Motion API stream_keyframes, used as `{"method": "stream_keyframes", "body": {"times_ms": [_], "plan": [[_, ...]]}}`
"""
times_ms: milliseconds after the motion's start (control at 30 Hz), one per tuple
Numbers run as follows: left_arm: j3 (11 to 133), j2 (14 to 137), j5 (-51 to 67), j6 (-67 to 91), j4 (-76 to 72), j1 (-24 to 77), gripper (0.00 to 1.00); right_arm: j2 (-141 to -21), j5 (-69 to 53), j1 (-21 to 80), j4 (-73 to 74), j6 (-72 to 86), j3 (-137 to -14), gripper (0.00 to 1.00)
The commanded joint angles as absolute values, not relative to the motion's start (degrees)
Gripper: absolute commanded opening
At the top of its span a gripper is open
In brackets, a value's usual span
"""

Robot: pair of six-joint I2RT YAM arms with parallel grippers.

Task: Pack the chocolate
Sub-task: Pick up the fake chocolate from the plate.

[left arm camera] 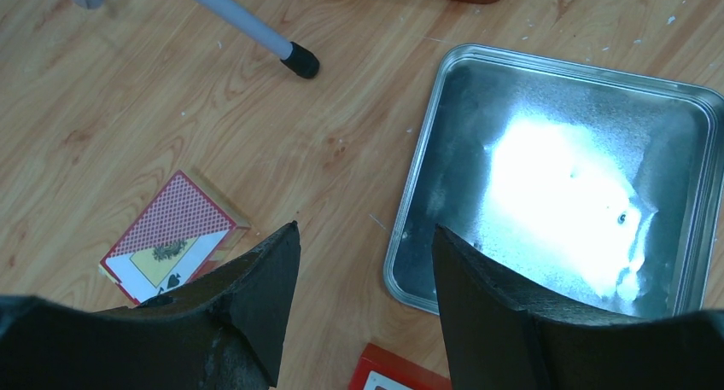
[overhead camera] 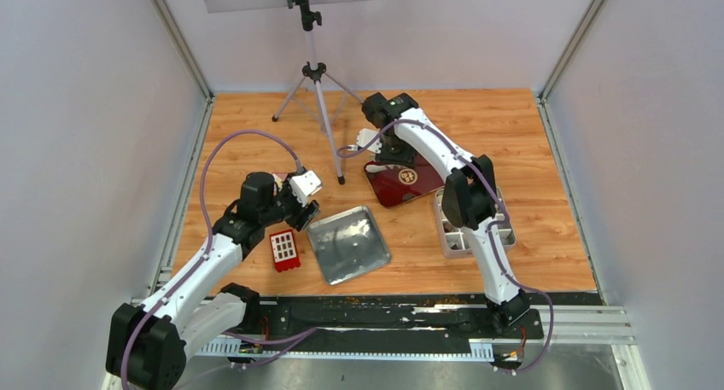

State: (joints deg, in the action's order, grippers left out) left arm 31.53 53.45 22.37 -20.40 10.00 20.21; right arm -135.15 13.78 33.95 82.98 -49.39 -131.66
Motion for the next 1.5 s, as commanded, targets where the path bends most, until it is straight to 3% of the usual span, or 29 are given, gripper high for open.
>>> {"method": "stream_keyframes", "body": {"times_ms": [0,567,967,1200,1467], "plan": [[31.06,53.51,23.04,-19.27,8.03,19.88,0.66,-136.85,12.46,34.47,80.21,-46.49,-134.88,0.35],[30.11,53.57,23.15,-18.54,6.67,19.79,0.67,-138.95,19.00,35.00,87.16,-44.54,-133.11,0.35],[29.77,53.54,23.55,-17.88,5.90,19.78,0.67,-138.91,20.05,34.94,88.04,-44.05,-133.56,0.14],[29.76,53.74,23.97,-17.81,5.85,19.78,0.67,-129.89,22.21,34.84,88.33,-45.07,-131.47,0.12],[29.94,54.56,24.25,-17.72,5.81,19.78,0.67,-116.30,21.45,33.67,89.88,-44.20,-115.18,0.12]]}}
